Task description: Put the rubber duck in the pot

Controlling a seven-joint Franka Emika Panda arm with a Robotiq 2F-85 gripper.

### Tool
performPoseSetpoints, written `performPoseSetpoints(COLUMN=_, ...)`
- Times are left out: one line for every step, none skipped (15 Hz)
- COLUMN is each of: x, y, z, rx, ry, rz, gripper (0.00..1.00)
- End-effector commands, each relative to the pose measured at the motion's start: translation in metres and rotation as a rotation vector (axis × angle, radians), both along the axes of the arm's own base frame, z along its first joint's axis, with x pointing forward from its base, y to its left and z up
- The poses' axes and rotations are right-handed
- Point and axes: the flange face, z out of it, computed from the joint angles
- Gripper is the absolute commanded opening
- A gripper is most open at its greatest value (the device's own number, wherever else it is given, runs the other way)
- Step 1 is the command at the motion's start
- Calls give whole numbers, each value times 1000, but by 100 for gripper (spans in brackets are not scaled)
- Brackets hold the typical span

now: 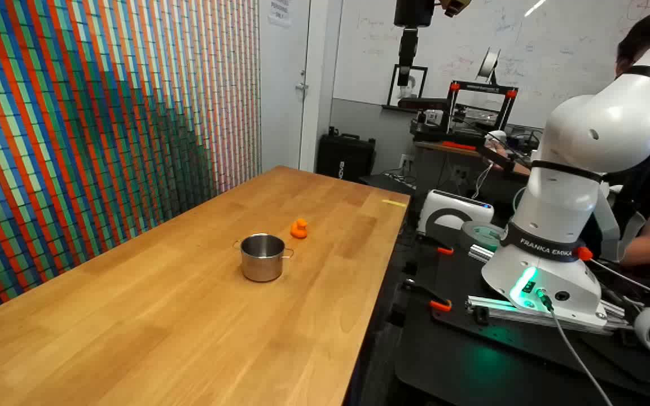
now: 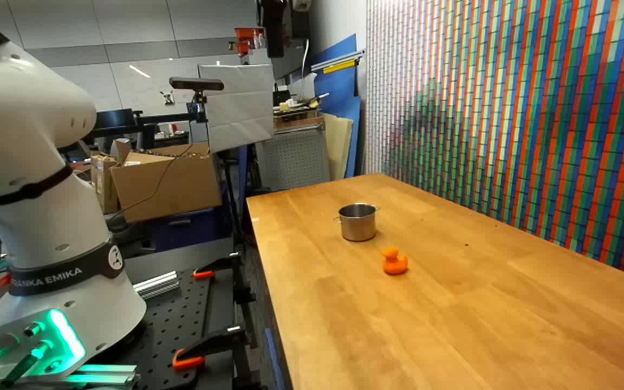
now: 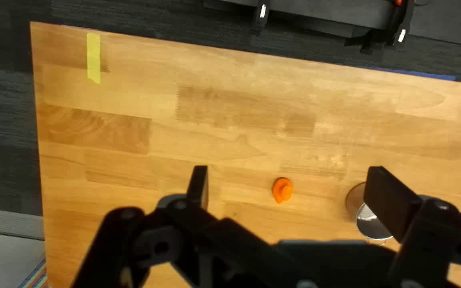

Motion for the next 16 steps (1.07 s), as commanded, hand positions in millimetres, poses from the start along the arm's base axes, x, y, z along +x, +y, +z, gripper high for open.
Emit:
performPoseSetpoints(x=0, y=0, z=2, rx=0, ry=-1, rz=0, gripper=100)
performPoseSetpoints(x=0, y=0, z=3, rx=0, ry=-4, rz=0, gripper=100)
performPoseSetpoints(x=0, y=0, z=3, rx=0, ry=-5, rz=0, gripper=100)
performPoseSetpoints(x=0, y=0, z=3, rx=0, ry=-5, rz=0, gripper=100)
performPoseSetpoints(x=0, y=0, z=3, rx=0, ry=-5, rz=0, gripper=100)
performPoseSetpoints(x=0, y=0, z=3, rx=0, ry=-5, rz=0, gripper=100)
performPoseSetpoints(x=0, y=0, z=3, rx=0, ry=-5, rz=0, gripper=100)
performPoseSetpoints(x=1, y=4, z=4, rx=-14, ry=-18, rz=31, gripper=100)
performPoseSetpoints(x=6, y=9, z=5, rx=-30, ry=-57, rz=51, gripper=100)
performPoseSetpoints(x=15, y=12, z=6, rx=-42, ry=-86, rz=64, gripper=100)
performPoseSetpoints(x=28, y=16, z=5, rx=-59, ry=-124, rz=77, gripper=100)
performPoseSetpoints(x=39, y=19, z=5, rx=-75, ry=-161, rz=87, gripper=100)
performPoseSetpoints(x=51, y=21, z=1, rx=-85, ry=-193, rz=91, gripper=100)
performPoseSetpoints(x=62, y=23, z=-7, rx=-89, ry=-217, rz=91, gripper=100)
performPoseSetpoints(x=71, y=24, z=-19, rx=-91, ry=-235, rz=86, gripper=100)
performPoseSetpoints(x=80, y=24, z=-35, rx=-88, ry=-242, rz=70, gripper=100)
